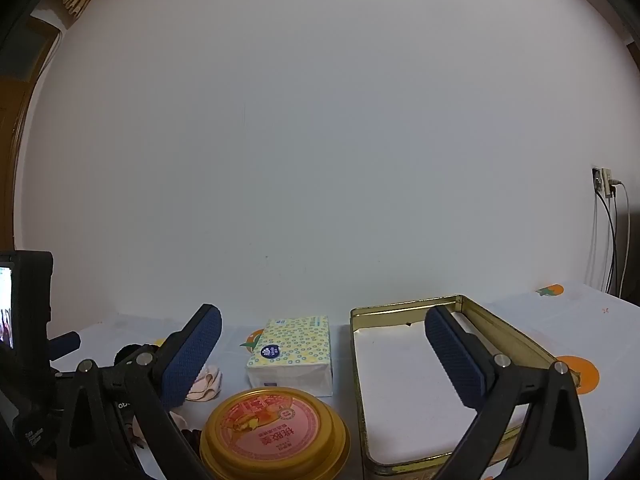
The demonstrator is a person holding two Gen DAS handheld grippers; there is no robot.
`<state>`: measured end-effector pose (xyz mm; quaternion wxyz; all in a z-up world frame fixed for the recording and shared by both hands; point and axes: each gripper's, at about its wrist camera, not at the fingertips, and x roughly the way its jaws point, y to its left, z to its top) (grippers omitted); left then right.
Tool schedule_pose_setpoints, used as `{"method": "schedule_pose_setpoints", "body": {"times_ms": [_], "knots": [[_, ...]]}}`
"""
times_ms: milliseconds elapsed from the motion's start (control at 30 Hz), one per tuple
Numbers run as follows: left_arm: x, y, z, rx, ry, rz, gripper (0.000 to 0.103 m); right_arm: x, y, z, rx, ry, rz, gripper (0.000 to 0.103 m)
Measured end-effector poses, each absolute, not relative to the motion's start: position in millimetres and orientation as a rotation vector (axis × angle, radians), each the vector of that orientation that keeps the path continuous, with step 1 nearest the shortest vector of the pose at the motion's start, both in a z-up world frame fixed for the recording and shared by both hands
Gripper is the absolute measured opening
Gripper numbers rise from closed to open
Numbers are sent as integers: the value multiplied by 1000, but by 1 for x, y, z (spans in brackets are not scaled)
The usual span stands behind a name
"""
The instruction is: Organize soft objects
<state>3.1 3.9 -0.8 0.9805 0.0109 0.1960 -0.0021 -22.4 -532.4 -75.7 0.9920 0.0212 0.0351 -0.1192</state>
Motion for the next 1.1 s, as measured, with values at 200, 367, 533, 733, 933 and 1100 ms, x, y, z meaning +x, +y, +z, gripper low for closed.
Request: {"method": "schedule_pose_setpoints", "body": {"times_ms": [200,367,533,733,933,1100], "knots": [[3,5,-1,21,395,-5,103,-23,-534,-77,39,69,-235,103],[3,5,-1,20,395,-5,103,-22,-533,-78,37,67,-235,103],[3,5,-1,20,395,-6,103,-18,-530,-83,37,64,-235,103],[3,5,-1,17,395,-4,103,-23,-528,-81,34,61,-234,103],[3,5,-1,14,395,-6,103,-25,-531,-81,31,61,-227,103],[5,2,-3,9,405,-14,103,-26,-530,-82,19,56,-226,103]]}}
